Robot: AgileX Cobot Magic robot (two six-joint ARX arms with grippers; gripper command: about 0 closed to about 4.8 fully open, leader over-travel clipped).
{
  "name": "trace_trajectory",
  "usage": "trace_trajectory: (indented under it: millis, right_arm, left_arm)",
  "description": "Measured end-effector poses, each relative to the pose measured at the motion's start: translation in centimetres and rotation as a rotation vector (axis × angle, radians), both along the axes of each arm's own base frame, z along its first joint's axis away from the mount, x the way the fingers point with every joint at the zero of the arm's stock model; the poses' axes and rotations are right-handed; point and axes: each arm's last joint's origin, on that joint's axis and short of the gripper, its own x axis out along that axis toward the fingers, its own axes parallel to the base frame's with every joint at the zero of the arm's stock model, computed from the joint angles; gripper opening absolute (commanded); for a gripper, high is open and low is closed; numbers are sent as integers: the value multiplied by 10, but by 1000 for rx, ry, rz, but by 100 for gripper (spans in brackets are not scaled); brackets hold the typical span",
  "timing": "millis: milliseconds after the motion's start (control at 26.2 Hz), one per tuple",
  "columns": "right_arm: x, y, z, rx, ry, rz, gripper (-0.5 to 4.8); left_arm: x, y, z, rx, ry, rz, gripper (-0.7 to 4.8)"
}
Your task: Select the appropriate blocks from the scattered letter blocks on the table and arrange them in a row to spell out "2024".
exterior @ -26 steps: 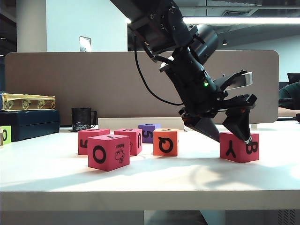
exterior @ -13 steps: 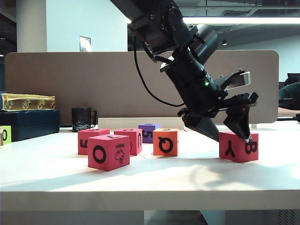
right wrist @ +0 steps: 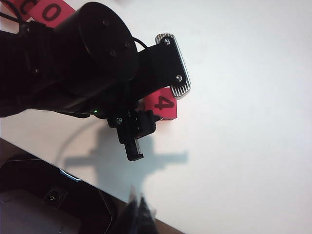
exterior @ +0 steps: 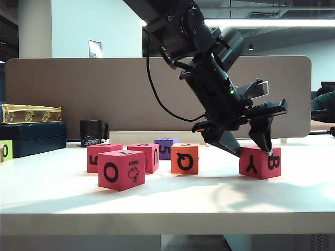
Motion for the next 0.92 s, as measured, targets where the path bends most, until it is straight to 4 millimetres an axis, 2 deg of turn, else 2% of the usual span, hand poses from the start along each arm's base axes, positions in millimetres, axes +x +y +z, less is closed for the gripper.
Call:
trace_trajectory:
  millis: [420, 726, 917]
  right_arm:
    - [0, 0, 0, 0, 0, 0, -2]
    - [0, 0, 0, 0, 0, 0, -2]
    - [0, 0, 0, 0, 0, 0, -2]
  left_arm:
    - [-1, -1, 0, 0, 0, 3, 236]
    - [-1, -2, 1, -29, 34, 101, 236]
    - [1, -1, 5, -26, -6, 190, 235]
